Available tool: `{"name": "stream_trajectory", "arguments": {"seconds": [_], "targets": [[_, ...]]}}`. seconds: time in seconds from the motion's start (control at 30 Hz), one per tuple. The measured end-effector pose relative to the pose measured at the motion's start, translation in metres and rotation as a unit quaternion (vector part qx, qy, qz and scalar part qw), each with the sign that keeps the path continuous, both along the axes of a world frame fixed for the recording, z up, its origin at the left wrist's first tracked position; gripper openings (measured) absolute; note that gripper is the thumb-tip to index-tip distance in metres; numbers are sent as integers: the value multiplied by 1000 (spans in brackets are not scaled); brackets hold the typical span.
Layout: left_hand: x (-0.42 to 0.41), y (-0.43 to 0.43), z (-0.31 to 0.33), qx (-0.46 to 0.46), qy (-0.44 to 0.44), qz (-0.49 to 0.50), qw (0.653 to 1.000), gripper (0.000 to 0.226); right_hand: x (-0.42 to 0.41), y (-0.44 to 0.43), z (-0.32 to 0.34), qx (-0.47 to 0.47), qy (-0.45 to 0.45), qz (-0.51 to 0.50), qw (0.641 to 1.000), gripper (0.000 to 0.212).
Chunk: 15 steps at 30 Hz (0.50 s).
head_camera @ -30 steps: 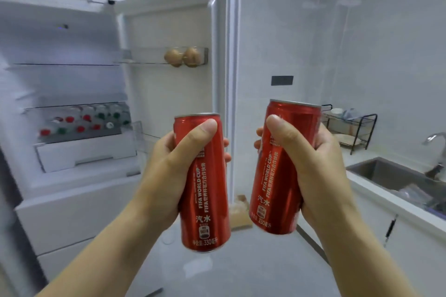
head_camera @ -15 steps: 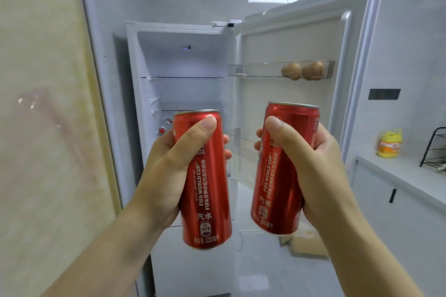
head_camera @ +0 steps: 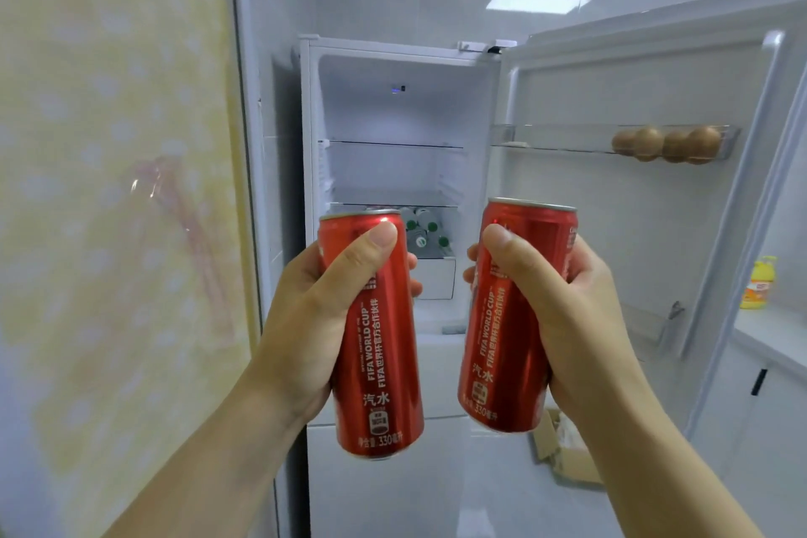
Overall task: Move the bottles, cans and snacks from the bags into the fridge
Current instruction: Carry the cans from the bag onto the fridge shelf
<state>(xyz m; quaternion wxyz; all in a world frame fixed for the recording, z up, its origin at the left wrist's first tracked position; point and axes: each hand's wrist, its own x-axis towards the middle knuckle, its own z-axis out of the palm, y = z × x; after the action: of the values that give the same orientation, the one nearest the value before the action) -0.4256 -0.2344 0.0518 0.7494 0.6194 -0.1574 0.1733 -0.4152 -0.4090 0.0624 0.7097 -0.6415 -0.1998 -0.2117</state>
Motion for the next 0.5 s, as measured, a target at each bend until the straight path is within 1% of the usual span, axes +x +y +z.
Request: {"name": "stream_trajectory", "arguments": {"seconds": [0.07, 0.17, 0.33, 0.43, 0.5], "targets": [[14, 5, -2, -9, 2, -1, 1000, 48, 14, 7, -1, -7, 0, -4, 1000, 29], [40, 9, -7, -8, 7, 4, 1000, 48, 41, 11, -2, -14, -2, -3, 1000, 27], [94, 7, -10, -2, 10, 35, 999, 50, 98, 6, -7, -7, 2, -1, 1000, 38], [130, 3, -7, 4, 7, 48, 999, 45, 139, -1, -9, -1, 8, 6, 1000, 36], [151, -2, -7, 11, 5, 56, 998, 41, 165, -4, -9, 5, 11, 10, 1000, 39]]}}
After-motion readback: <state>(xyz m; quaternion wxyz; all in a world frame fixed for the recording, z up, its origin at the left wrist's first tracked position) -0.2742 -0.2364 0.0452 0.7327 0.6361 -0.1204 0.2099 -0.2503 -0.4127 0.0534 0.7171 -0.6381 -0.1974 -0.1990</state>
